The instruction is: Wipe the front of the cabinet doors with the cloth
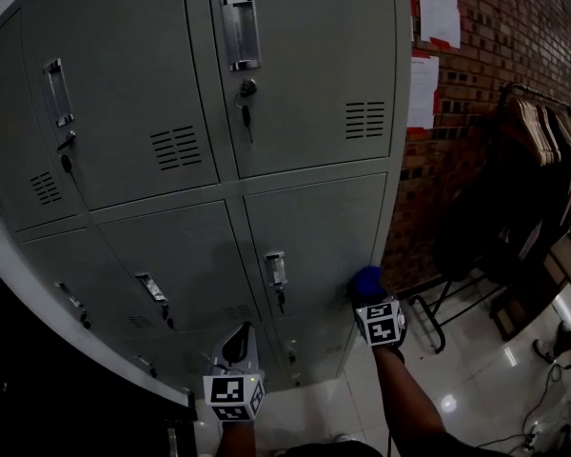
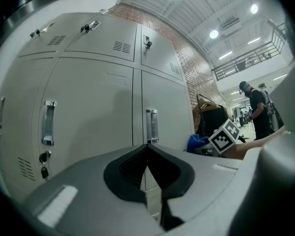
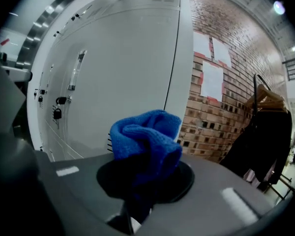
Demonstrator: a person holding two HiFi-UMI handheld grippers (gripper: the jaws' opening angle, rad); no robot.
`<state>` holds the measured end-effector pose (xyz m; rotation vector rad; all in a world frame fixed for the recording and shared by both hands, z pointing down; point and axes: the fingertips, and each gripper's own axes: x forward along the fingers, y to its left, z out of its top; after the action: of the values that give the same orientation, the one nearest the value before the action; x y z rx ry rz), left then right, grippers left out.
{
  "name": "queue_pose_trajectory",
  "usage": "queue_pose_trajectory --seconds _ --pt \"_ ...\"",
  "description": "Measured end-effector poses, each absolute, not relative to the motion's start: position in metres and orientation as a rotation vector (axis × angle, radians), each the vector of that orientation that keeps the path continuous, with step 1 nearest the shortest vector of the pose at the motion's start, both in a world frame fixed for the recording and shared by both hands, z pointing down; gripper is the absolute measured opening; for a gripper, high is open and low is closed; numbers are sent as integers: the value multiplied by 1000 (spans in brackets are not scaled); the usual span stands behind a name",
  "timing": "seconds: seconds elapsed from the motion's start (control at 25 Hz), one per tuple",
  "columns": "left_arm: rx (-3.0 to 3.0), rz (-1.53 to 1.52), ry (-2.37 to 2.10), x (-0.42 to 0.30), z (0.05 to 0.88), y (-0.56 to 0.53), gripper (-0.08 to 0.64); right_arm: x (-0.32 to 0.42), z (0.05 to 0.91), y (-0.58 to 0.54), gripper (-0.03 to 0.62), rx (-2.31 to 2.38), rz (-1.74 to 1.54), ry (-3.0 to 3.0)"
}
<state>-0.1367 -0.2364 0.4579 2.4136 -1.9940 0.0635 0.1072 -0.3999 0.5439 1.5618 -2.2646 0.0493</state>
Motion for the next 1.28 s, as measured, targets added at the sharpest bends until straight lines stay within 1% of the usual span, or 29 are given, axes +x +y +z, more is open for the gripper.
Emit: queue_pose_trajectory --seconds 0.36,0.6,0.92,1.28 --pt "2400 72 -2002 -147 463 -233 14 69 544 -392 51 1491 69 -2331" --pt "2390 60 -2011 -155 463 -229 14 29 545 -382 51 1416 76 -2392" --pt "2348 30 -2050 -175 461 -219 14 -42 541 -362 51 1235 15 -2475" --pt "2268 28 -2133 -208 462 -200 14 -93 547 -347 51 1108 -1 -2523"
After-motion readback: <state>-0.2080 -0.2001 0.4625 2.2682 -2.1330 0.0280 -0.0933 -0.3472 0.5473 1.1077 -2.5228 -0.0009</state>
